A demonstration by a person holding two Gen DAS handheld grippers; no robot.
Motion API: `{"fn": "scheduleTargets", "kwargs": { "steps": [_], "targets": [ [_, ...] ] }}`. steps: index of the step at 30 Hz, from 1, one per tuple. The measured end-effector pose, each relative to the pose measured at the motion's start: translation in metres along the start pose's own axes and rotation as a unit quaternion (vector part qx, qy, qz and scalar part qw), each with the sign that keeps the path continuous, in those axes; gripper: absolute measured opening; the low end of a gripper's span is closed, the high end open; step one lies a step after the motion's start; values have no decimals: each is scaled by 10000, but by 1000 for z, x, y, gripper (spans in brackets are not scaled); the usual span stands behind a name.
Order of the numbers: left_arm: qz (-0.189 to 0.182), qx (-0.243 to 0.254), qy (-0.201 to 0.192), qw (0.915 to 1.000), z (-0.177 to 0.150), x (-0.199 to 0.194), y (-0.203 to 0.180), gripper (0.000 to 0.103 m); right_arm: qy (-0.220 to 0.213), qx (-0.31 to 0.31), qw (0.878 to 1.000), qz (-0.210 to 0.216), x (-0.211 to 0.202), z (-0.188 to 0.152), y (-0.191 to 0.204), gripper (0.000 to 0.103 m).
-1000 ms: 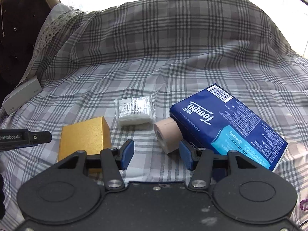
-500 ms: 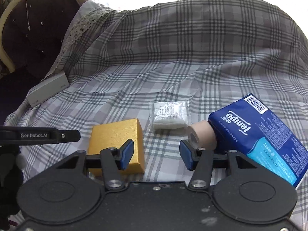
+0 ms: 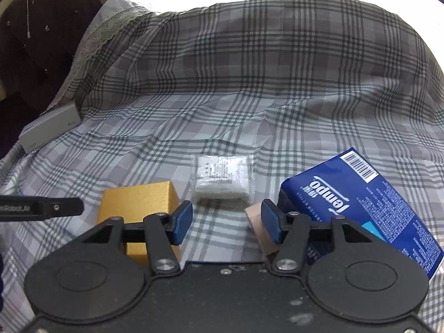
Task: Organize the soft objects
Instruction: 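Grasp the beige tape roll with the right tool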
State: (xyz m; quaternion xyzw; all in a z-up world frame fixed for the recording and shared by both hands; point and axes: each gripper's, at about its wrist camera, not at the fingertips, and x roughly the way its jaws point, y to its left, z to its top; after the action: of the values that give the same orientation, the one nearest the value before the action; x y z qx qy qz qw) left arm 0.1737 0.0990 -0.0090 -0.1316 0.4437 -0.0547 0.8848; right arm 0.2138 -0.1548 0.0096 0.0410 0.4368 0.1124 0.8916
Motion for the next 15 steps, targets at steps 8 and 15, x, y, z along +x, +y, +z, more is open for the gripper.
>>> {"fn": "scheduleTargets", "kwargs": {
  "steps": [8,15],
  "targets": [
    [17,29,13,10000,-1,0,-1,47,272,235,9992,158,-22,-12,6,53],
    [62,33,38,10000,-1,3,0,47,421,521,9962,-555,9,-8,-11,53]
  ]
}}
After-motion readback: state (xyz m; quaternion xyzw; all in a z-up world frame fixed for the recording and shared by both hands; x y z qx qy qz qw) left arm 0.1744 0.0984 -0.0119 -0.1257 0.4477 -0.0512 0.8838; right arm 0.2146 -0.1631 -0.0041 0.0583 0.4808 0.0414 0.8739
